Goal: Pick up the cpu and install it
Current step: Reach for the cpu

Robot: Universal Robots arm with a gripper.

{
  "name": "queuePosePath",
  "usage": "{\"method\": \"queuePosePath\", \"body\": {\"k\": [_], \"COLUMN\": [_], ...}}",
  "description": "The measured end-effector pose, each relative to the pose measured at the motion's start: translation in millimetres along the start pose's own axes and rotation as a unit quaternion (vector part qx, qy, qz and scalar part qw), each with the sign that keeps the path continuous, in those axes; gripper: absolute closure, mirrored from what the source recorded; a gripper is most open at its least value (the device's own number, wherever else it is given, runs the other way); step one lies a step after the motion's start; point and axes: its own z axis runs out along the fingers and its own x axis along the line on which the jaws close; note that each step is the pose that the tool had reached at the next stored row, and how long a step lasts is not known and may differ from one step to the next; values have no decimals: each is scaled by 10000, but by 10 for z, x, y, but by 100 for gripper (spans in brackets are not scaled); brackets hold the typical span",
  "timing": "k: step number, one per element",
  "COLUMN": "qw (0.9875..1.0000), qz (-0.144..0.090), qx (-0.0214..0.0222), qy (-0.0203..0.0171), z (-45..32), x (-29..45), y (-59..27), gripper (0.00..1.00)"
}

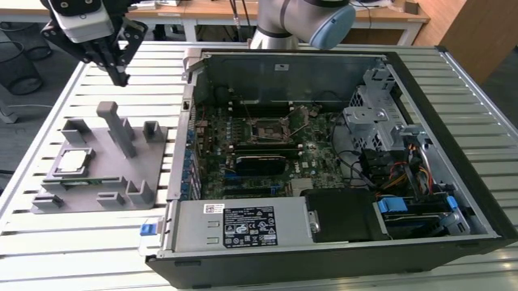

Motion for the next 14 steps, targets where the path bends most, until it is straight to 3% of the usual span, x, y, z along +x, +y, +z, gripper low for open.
{"method": "queuePosePath", "body": {"k": [7,14], "qw": [10000,10000], "qz": [0,3], "qx": [0,7], "qy": [12,84], "z": [7,27], "x": [50,71], "y": [-4,-21], "gripper": [89,89]}}
